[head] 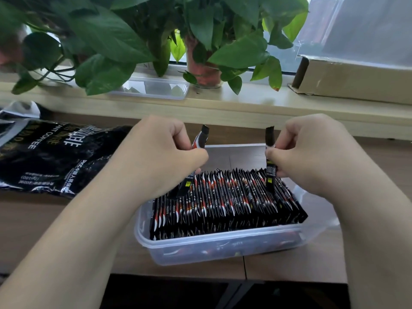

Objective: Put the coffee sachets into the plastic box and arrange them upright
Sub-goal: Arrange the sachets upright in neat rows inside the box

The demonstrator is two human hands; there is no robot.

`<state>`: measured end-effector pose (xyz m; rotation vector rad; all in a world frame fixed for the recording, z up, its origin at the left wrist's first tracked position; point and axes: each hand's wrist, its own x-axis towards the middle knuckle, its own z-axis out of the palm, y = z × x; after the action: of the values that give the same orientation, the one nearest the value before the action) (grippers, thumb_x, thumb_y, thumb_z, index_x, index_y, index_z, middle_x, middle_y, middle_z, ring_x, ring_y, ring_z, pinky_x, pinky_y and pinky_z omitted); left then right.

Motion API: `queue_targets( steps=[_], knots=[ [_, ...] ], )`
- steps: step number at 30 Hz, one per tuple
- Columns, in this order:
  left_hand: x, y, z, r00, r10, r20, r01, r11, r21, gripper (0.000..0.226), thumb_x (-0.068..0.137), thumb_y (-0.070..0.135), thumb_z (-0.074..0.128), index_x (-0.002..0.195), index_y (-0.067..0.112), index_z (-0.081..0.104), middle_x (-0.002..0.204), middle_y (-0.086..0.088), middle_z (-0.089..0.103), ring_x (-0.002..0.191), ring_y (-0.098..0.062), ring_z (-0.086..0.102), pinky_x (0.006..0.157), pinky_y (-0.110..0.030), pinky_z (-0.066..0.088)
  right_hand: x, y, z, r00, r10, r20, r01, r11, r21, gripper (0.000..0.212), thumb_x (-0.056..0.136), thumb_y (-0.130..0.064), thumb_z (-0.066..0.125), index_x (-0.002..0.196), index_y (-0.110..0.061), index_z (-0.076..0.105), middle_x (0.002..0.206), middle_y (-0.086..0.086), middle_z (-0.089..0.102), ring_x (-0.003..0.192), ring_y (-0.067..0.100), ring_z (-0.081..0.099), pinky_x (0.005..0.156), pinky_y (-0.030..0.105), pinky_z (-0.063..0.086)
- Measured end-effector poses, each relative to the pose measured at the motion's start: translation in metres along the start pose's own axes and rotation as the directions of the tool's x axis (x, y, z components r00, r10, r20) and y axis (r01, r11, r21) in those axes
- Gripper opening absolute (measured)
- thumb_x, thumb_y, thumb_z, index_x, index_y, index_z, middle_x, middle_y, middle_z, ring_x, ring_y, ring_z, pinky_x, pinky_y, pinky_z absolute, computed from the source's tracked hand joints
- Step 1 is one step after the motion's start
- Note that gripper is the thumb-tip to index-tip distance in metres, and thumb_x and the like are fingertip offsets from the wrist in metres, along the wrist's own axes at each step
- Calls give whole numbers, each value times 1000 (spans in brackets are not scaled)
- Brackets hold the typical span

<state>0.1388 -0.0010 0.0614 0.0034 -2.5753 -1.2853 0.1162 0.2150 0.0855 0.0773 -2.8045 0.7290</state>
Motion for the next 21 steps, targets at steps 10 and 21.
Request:
queue_targets(
  steps=[10,21],
  knots=[
    [0,0,0,1000,1,11,-1,998,60,12,64,35,70,67,25,65,65,2,76,77,-21,76,78,-50,60,1,5,7,986,75,147,-56,990,-127,21,83,-23,72,67,-15,64,71,5,70,71,24,67,52,21,43],
    [0,-1,1,1000,-5,-14,6,998,69,20,69,26,75,59,14,62,63,3,76,70,-20,73,69,-41,59,1,-3,18,969,97,229,-21,949,-314,21,77,-28,82,80,-12,70,76,8,69,71,27,68,64,28,56]
  ],
)
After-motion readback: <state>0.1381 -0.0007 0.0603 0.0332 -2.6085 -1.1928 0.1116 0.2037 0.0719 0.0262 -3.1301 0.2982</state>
